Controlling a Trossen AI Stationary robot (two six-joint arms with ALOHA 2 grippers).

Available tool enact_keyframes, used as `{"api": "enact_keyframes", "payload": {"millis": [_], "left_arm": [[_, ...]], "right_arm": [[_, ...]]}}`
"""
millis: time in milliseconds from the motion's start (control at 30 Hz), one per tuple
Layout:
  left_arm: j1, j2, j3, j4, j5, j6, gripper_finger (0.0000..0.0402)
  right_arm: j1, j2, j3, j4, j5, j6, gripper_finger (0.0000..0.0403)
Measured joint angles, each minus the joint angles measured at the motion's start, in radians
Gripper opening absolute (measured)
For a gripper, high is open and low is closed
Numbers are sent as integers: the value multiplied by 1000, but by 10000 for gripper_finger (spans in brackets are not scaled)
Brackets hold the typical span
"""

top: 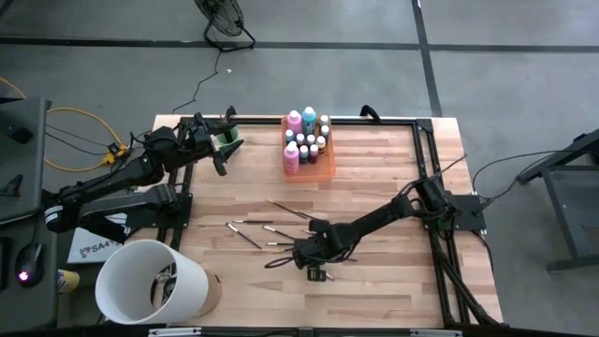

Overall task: Pick & Place Paint Supplies
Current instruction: Put the orange paintbrush into the cup

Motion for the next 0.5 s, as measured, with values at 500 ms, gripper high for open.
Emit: {"api": "enact_keyframes", "payload": {"millis": [500], "left_arm": [[0, 0, 0, 0, 0, 0, 253]], "right_arm": [[2, -10, -3, 8, -68, 29, 3]]}}
